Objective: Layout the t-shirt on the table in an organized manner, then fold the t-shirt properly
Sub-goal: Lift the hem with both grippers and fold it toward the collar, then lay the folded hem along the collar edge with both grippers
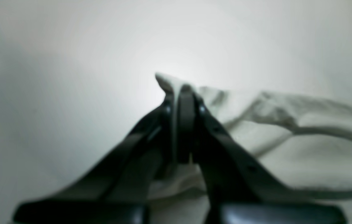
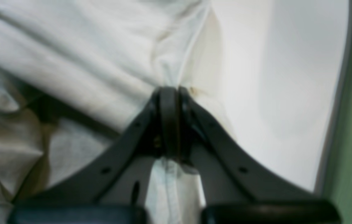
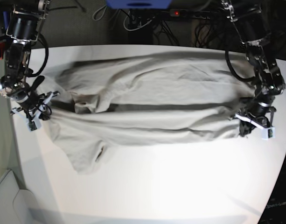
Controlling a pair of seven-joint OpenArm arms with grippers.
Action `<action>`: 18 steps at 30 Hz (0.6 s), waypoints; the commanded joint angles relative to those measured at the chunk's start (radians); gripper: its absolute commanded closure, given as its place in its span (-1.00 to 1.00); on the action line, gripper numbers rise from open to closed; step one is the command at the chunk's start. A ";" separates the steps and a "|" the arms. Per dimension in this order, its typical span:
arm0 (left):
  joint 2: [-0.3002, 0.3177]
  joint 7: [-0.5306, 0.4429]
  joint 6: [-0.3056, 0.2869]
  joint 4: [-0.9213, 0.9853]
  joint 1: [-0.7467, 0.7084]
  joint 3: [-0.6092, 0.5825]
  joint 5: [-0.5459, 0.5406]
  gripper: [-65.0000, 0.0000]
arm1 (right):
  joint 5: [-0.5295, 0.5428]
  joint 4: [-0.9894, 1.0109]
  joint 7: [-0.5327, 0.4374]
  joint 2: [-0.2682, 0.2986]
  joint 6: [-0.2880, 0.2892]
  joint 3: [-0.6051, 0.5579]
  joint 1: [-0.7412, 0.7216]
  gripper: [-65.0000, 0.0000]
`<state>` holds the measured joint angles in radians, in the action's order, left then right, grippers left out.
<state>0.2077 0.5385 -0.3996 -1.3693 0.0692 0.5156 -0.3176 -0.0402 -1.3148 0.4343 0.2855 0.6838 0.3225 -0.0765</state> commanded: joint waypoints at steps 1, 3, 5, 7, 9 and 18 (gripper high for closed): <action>0.017 -0.036 -0.006 -0.022 0.021 0.004 -0.016 0.99 | 0.015 -0.018 -0.021 0.016 0.014 0.007 -0.018 1.00; 0.016 -0.036 -0.008 -0.020 0.016 0.041 -0.015 0.99 | 0.016 -0.019 -0.021 0.016 0.014 0.007 -0.018 1.00; 0.008 -0.034 -0.009 -0.020 0.016 0.099 -0.010 0.99 | 0.018 -0.019 -0.021 0.016 0.014 0.008 -0.018 1.00; 0.008 -0.027 -0.009 -0.020 0.016 0.137 -0.016 0.99 | 0.018 -0.019 -0.021 0.016 0.014 0.014 -0.018 1.00; 0.008 -0.027 -0.011 -0.020 0.016 0.166 -0.016 0.99 | 0.018 -0.021 -0.021 0.016 0.014 0.043 -0.016 1.00; 0.006 -0.025 -0.011 -0.032 -0.010 0.203 -0.018 0.99 | 0.018 -0.021 -0.021 0.016 0.014 0.097 -0.015 1.00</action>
<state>0.1959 0.5476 -0.4156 -1.3766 0.0441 0.7128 -0.3290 -0.0212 -1.3151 0.4301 0.2798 0.6842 0.4095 -0.0765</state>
